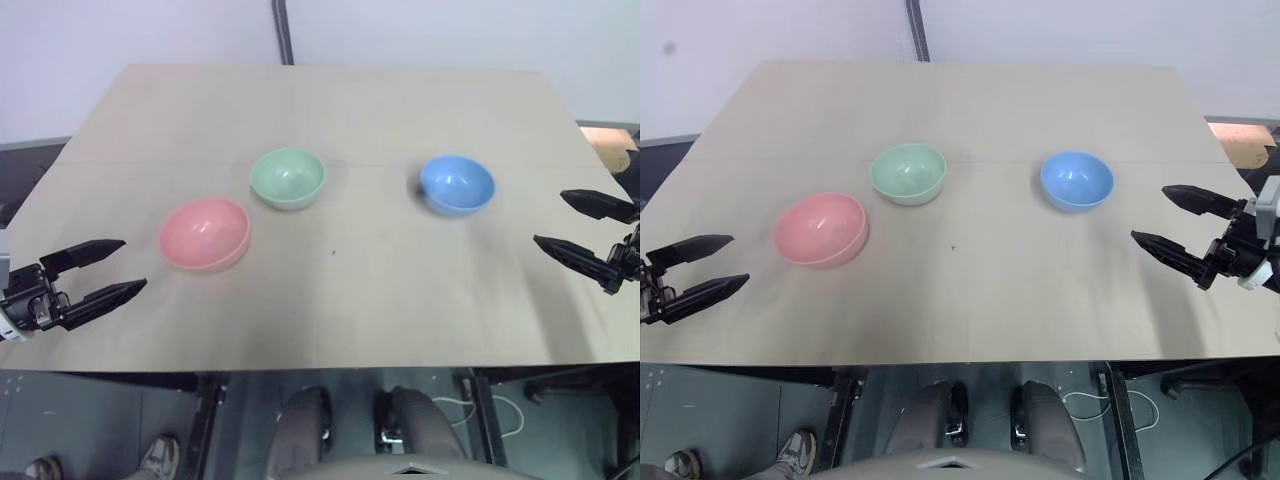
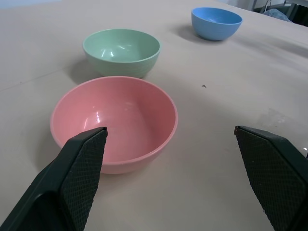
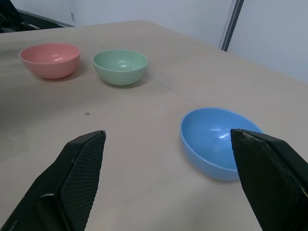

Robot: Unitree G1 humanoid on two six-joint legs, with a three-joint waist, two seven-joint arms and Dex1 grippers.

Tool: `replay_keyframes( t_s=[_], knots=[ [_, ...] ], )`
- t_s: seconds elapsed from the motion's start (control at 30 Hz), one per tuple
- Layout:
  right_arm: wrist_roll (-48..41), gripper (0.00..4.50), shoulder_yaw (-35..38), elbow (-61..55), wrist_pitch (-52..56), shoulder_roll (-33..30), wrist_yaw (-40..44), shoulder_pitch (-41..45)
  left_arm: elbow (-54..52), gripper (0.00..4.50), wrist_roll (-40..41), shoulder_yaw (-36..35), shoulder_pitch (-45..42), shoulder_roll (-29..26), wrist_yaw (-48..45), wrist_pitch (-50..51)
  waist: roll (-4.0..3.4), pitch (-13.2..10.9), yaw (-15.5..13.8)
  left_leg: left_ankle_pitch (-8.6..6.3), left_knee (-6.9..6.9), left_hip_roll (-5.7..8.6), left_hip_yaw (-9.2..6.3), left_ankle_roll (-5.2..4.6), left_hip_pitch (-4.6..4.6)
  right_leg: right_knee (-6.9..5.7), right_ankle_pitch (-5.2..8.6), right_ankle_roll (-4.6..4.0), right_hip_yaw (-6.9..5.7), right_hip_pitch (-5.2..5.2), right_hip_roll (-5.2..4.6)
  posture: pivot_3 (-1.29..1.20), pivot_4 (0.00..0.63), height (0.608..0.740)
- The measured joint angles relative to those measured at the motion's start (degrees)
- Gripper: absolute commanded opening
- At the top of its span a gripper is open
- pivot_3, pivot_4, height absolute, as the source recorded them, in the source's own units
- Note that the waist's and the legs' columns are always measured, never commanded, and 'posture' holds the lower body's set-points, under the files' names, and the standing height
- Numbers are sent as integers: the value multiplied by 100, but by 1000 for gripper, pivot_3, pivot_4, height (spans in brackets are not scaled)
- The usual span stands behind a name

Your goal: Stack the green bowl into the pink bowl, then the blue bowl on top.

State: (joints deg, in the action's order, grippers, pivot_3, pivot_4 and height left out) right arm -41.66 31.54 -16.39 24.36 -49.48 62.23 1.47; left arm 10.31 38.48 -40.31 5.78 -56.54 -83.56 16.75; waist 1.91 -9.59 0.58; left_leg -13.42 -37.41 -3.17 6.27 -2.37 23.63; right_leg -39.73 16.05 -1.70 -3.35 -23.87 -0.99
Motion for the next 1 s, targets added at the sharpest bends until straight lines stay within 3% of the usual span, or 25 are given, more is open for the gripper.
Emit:
replay_keyframes(
  t_s=[0.17, 0.47, 0.63, 0.77, 0.83, 0.93, 1.0],
  knots=[
    [110, 4500, -207, 145, -3, -6, -36, 157, -378, 4471, 3, -63, 98, 141, 294, 41, 1, 0, 16, 0, -1, 0, 1, 0, 0, 1, -1, 1, 2, 2, -1, 0, 150, 740],
    [450, 4500, -1276, 99, -340, 224, 53, 573, -1928, 4471, -740, 386, 115, 362, 1980, 243, 2, 1, 3, 0, -3, 0, -1, 0, -2, -1, -1, 1, 1, 5, 1, 0, 150, 740],
    [1001, 4500, -2624, -135, -832, 727, 269, 1112, -3277, 4471, -1191, 1003, 183, -274, 3073, 1785, -1, -2, 22, 2, -3, -1, -1, 3, -3, -6, -1, 1, 2, 3, 6, 0, 150, 740],
    [1161, 4500, -3116, -149, -1036, 974, 386, 1490, -3894, 4471, -1305, 1536, 126, -439, 3509, 2558, 0, -2, 7, 15, -3, 1, -1, 24, -2, -4, -1, 1, 3, 4, 6, 0, 150, 740],
    [1249, 4500, -3277, -110, -1162, 1081, 447, 1696, -4115, 4471, -1542, 2084, 112, -788, 3655, 2906, 1, -2, -7, 15, -3, 2, -3, 24, -2, -4, -2, -1, 2, 4, 6, 0, 150, 740],
    [1291, 4500, -3339, -87, -1226, 1141, 474, 1813, -4283, 3689, -1704, 2523, -1, -997, 3745, 3115, 0, -2, -13, 15, -3, 2, -2, 25, -2, -4, -11, -16, 2, 5, 5, 0, 150, 740],
    [1339, 4500, -3351, -49, -1260, 1157, 478, 1828, -4298, 2847, -1992, 3027, -244, -1087, 3971, 3295, -1, -2, -25, 15, -3, 3, -2, 24, -3, -6, -11, -18, 2, 5, 5, 0, 150, 740]
  ],
)
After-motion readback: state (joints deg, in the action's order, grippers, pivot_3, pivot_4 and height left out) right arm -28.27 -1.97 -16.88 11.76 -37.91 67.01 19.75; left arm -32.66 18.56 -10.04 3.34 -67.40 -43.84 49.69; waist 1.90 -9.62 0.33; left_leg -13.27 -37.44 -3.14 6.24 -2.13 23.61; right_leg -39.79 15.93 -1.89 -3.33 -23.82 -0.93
